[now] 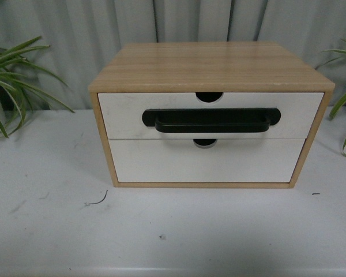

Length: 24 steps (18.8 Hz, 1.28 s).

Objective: Pull drawer

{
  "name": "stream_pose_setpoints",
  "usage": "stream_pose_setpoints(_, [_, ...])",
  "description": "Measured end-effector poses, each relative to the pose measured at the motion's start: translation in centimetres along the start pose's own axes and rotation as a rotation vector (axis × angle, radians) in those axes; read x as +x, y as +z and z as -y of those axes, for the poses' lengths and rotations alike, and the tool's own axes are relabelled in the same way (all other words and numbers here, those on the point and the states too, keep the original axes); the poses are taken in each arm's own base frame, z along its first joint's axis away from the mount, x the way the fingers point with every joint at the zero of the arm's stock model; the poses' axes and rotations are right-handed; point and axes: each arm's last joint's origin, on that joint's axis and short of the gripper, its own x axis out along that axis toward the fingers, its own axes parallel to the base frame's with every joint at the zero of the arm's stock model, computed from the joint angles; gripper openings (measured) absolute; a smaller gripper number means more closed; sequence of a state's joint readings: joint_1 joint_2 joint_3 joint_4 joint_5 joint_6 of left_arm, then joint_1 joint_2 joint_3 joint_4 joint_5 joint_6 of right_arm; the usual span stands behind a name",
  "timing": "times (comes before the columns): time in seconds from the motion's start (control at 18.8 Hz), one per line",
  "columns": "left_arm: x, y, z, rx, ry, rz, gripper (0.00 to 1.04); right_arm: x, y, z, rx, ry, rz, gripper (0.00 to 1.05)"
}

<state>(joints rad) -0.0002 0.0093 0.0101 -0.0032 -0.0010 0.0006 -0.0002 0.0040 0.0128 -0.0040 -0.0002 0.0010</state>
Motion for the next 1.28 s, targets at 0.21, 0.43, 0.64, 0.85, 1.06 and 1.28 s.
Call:
stream_pose_setpoints(0.21, [0.0,0.0,0.0,0.0,0.0,0.0,0.98,0.0,0.0,0.0,0.0,0.0,0.0,0.98])
stream_pose_setpoints(0.43, [0.0,0.0,0.0,0.0,0.0,0.0,0.98,0.0,0.0,0.0,0.0,0.0,0.0,0.98])
stream_pose_setpoints(0.64, [0.0,0.0,0.0,0.0,0.0,0.0,0.98,0.0,0.0,0.0,0.0,0.0,0.0,0.98])
stream_pose_setpoints(0.85, [0.0,0.0,0.0,0.0,0.0,0.0,0.98,0.0,0.0,0.0,0.0,0.0,0.0,0.98])
stream_pose_setpoints(1.06, [0.0,0.0,0.0,0.0,0.0,0.0,0.98,0.0,0.0,0.0,0.0,0.0,0.0,0.98])
stream_pose_setpoints(1.28, [0.13,-0.06,0.21,-0.079,0.075,-0.228,0.98,0.06,-0.19,-0.15,0.043,-0.099,-0.113,0.98])
